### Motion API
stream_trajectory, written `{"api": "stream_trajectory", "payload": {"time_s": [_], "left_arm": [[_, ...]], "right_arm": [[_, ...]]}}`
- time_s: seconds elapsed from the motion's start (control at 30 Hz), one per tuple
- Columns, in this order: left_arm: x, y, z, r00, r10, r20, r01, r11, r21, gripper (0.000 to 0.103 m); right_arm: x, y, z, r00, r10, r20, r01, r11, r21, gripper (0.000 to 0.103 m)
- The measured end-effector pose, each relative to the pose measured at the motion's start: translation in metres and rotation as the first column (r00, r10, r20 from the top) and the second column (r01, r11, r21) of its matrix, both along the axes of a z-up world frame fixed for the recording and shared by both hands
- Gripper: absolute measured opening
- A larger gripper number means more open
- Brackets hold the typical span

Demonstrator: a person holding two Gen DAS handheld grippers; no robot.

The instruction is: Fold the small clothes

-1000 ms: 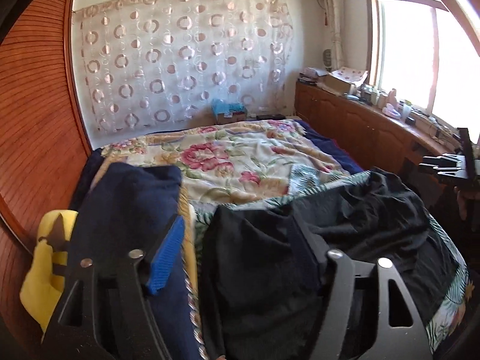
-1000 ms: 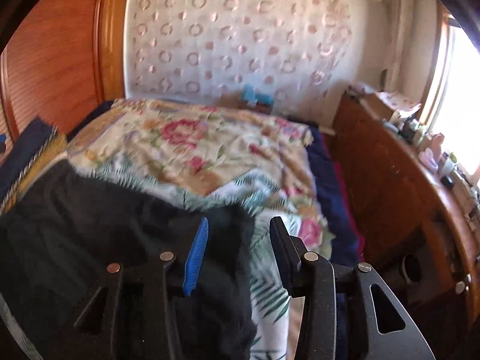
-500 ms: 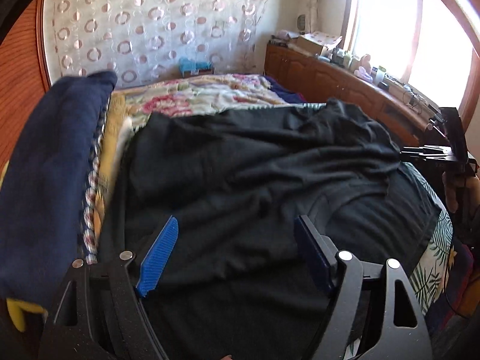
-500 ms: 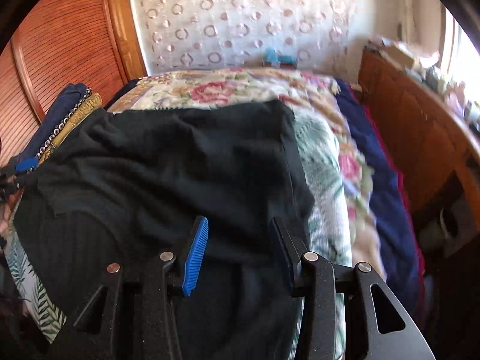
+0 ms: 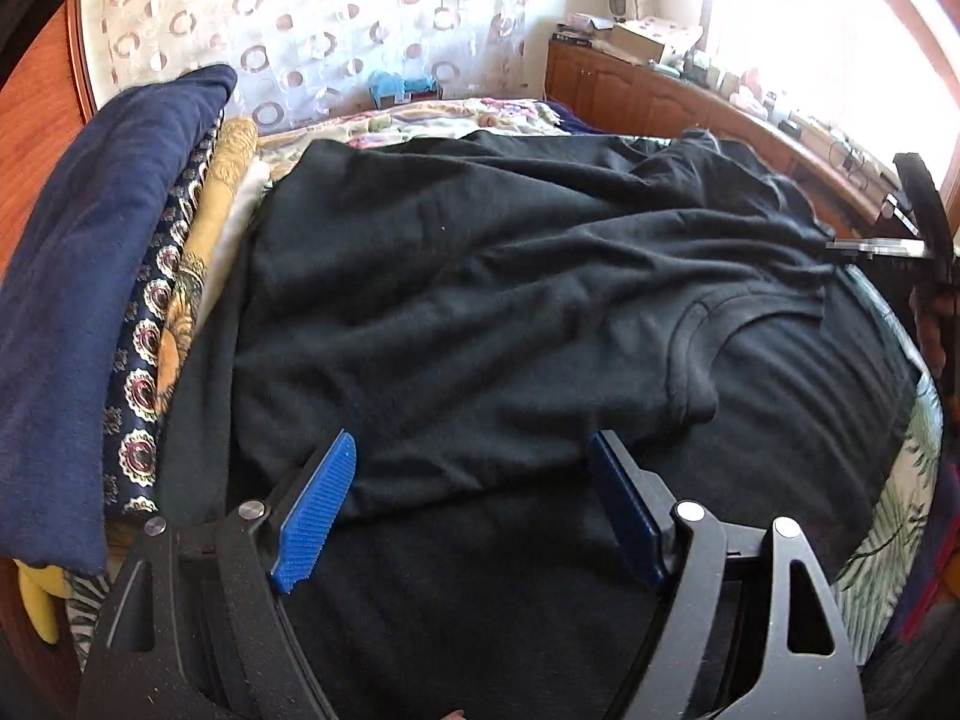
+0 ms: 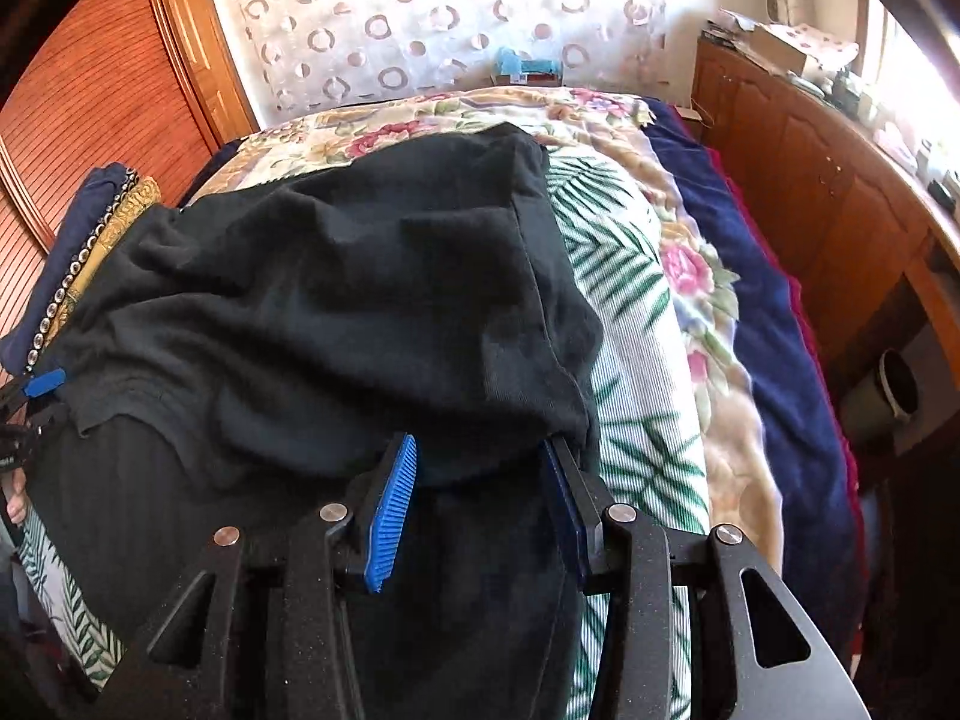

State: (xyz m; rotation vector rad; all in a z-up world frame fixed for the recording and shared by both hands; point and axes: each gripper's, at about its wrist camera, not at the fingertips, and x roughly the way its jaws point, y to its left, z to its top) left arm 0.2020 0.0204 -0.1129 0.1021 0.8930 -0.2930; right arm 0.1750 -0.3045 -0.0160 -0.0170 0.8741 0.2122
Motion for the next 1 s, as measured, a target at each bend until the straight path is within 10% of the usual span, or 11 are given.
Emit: {"api": "stream_trajectory", "payload": {"time_s": [0.7, 1.0], "left_arm": [[-0.013, 0.008, 0.009, 0.998, 0.054, 0.034, -0.054, 0.999, 0.005, 0.086], [-0.019, 0.041, 0.024, 0.982, 0.18, 0.051, -0.179, 0.983, -0.03, 0.042]], "right_arm": [[-0.015, 0.019, -0.03, 0.993, -0.001, 0.117, 0.012, 0.995, -0.095, 0.045], [-0.014, 0.018, -0.031, 0.993, 0.002, 0.117, 0.01, 0.995, -0.097, 0.045]]}}
